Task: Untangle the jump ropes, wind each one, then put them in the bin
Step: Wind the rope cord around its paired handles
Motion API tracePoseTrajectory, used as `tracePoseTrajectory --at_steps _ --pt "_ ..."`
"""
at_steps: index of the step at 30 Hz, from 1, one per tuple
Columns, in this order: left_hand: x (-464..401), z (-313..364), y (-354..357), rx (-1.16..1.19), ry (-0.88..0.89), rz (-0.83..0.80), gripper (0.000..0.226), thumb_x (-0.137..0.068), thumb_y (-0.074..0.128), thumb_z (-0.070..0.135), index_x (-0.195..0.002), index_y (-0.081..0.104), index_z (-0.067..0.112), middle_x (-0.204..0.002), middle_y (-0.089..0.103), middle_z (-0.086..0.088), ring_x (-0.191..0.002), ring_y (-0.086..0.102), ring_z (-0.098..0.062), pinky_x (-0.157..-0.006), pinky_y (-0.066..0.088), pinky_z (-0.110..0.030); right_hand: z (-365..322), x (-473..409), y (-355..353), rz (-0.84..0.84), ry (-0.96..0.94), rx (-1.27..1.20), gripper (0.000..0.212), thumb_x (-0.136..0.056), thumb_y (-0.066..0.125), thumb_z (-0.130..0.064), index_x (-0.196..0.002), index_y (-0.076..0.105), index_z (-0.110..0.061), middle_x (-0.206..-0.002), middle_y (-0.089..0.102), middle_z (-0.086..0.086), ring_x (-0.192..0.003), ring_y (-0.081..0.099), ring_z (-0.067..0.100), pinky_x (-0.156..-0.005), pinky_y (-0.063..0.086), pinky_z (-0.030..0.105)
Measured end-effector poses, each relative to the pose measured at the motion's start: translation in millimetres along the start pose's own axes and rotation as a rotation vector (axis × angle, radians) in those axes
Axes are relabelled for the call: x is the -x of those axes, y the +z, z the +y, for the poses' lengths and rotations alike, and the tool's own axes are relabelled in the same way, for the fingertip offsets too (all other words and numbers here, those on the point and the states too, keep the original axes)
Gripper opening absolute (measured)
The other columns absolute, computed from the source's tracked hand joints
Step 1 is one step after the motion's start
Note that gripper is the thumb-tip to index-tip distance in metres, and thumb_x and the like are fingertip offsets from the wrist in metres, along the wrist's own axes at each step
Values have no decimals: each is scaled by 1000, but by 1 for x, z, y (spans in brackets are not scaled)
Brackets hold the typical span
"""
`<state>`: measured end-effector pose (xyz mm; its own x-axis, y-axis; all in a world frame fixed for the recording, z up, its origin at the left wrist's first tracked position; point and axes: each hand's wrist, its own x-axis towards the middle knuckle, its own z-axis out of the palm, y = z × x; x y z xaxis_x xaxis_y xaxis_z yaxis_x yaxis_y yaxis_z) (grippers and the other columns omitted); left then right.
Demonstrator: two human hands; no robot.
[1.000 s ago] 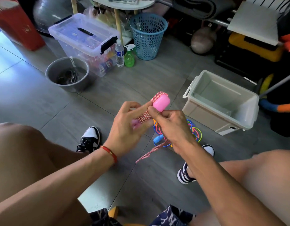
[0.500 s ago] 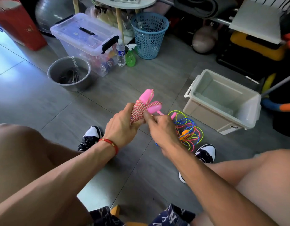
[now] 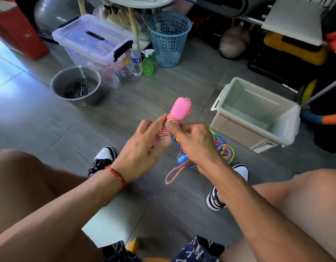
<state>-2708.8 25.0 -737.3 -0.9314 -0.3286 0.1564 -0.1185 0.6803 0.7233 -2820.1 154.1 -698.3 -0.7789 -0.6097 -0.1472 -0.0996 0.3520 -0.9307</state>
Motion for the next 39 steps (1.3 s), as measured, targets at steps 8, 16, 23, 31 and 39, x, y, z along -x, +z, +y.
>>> tracePoseTrajectory --at_steps 8,16,23,31,39 --pt "-8 4 -16 806 -363 -192 37 -96 59 33 -118 60 4 -98 71 -17 -64 55 -28 -69 52 -44 10 0 5 -98 -124 23 49 -101 60 -26 -52 60 -32 -42 41 -13 -43 36 4 -48 29 18" --pt "-21 -1 -11 445 -397 105 34 -85 64 41 -105 63 14 -77 69 -6 -55 52 -22 -55 48 -40 9 -2 19 -53 80 96 34 -101 53 -25 -76 72 -13 -55 59 -9 -40 39 3 -45 30 23" --pt "-24 -10 -8 57 -338 267 27 -92 72 31 -116 64 21 -71 61 10 -64 55 3 -63 43 -12 7 6 22 26 140 -26 35 -104 47 -21 -80 71 -12 -63 66 -6 -51 50 -11 -50 37 13" --pt "-13 3 13 -293 -63 328 50 -96 53 44 -139 50 19 -101 64 -6 -89 62 -35 -72 51 -45 2 10 22 166 24 37 48 -95 60 -29 -57 54 0 -45 42 6 -46 31 17 -49 27 33" --pt "3 15 26 -242 162 223 57 -93 70 31 -145 54 16 -125 57 -6 -100 60 -26 -83 51 -45 4 8 -3 222 53 -157 53 -86 73 -55 -52 65 -15 -41 45 -10 -44 34 11 -50 30 26"
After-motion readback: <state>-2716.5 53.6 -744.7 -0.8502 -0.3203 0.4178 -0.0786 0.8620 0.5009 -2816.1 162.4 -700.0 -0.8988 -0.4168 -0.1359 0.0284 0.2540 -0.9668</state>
